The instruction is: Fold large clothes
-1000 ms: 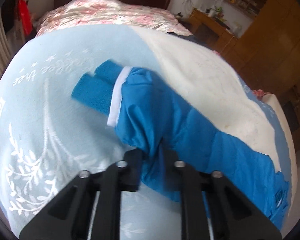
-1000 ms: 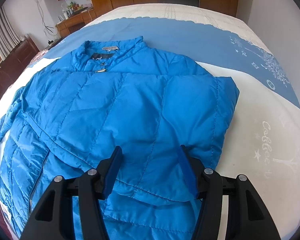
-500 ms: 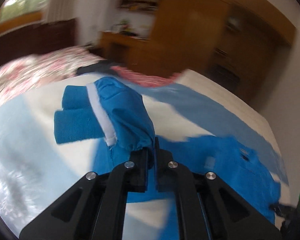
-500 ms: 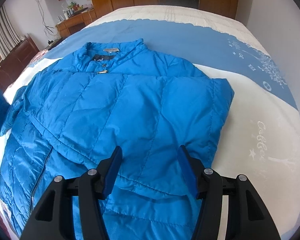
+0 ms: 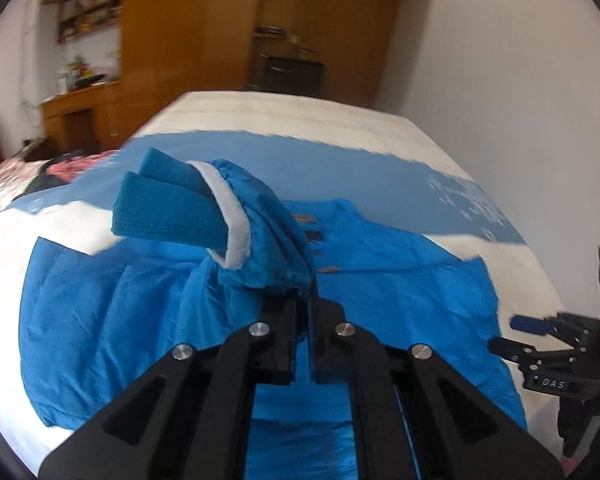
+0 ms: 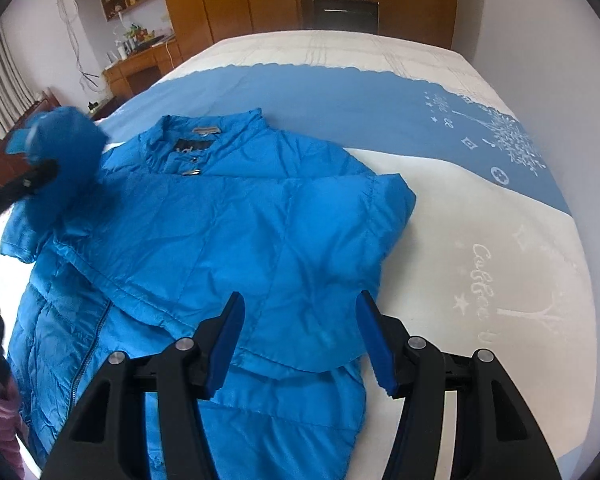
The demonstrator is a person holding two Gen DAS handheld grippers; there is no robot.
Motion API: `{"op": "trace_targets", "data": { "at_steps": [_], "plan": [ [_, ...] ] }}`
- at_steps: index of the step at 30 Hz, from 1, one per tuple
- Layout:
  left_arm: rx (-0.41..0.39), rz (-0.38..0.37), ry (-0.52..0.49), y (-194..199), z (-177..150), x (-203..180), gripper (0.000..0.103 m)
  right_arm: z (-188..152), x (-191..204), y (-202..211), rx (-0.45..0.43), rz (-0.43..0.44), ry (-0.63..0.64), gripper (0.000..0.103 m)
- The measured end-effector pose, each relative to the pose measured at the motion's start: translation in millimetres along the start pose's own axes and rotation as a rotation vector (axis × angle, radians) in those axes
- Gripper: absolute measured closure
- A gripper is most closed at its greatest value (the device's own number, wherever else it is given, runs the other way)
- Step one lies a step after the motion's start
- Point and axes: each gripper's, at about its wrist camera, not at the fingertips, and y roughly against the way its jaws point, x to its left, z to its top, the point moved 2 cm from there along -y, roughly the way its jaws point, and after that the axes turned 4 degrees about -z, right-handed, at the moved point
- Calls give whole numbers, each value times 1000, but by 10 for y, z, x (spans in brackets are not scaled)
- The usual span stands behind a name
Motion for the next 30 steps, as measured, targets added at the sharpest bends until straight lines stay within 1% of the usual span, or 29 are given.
{"op": "trace_targets", "data": {
  "at_steps": [2, 3, 6, 8, 9, 11, 12, 13, 14, 16, 18, 20, 22, 23, 25, 29, 30],
  "plan": [
    [37, -40, -38, -96, -129, -219, 101, 0, -13, -16, 5, 0, -2, 45],
    [54, -57, -52, -116, -197, -262, 101, 0, -21, -25, 6, -2, -3, 45],
    [158, -136, -112, -355, -364, -462, 100, -1, -39, -39, 5, -3, -8, 45],
    [205, -174, -107, -420, -462, -485, 96, 5, -48, -49, 6, 0, -10, 45],
    [215, -197, -101, -427, -476, -488, 91, 5, -55, -53, 6, 0, -11, 45],
    [223, -282, -71, -323, -520, -450, 78, 9, -64, -59, 9, 7, -16, 45],
    [214, -302, -58, -260, -529, -432, 60, 10, -69, -60, 10, 9, -19, 45],
    [178, -312, -50, -128, -524, -388, 50, 13, -73, -58, 11, 15, -22, 45],
    [160, -314, -54, -53, -522, -359, 50, 20, -72, -52, 9, 22, -24, 45],
    [127, -309, -53, 119, -520, -239, 50, 53, -51, -27, 2, 37, -26, 45],
    [100, -281, -33, 236, -496, -91, 50, 91, 5, -2, -6, 40, -17, 45],
    [96, -219, -11, 233, -448, 45, 49, 138, 82, 11, -10, 55, -4, 45],
    [118, -141, 38, 156, -446, 249, 50, 214, 190, -20, -3, 91, 8, 45],
    [134, -88, 61, 92, -461, 357, 50, 230, 214, -33, 2, 99, 7, 45],
    [145, -23, 84, 29, -484, 505, 50, 287, 288, -125, 22, 118, 4, 45],
    [174, -6, 112, -60, -583, 629, 50, 339, 454, -359, 60, 101, 29, 45],
    [178, -1, 111, -81, -585, 645, 50, 333, 486, -392, 63, 104, 36, 50]
  ]
}}
